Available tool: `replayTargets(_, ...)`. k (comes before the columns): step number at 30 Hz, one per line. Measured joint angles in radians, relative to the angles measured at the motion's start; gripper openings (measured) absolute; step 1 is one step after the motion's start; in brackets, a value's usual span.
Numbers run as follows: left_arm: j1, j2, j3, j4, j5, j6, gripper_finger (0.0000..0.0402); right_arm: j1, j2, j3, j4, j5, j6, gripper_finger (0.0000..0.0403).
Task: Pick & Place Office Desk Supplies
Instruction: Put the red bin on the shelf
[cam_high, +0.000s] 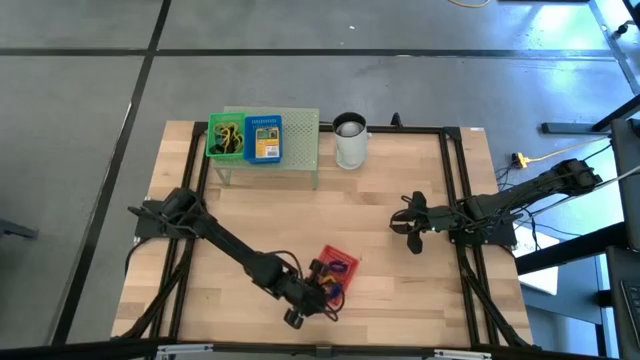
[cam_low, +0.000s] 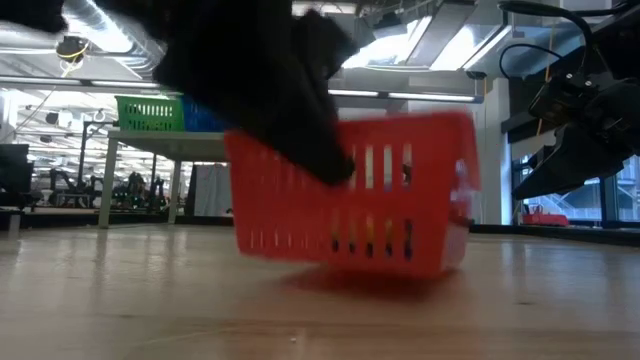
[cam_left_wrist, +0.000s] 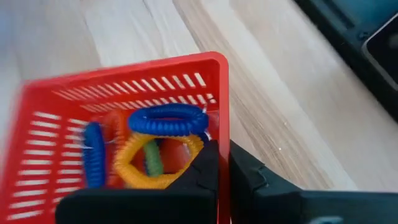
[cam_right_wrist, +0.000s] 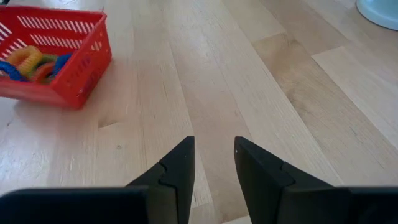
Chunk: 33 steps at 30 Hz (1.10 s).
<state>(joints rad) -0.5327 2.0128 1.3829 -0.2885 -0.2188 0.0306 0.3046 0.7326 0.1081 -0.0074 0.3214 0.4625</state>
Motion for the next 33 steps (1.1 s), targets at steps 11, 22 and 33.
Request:
replayTargets(11,0.068,-0.186,0.133,-0.114,-0.119,0.192,0.0005,0.0,0.0,0.0,0.001,0.0,0.0,0.0113)
replayTargets(22,0.338,-0.394,0.163,-0.378,-0.206,0.21,0.0005,0.0,0.0,0.0,0.002,0.003,0.0,0.0113)
replayTargets(33,0.63,-0.404,0.163,-0.564,-0.121,0.208,0.0004,0.0,0.0,0.0,0.002,0.003,0.0,0.0113)
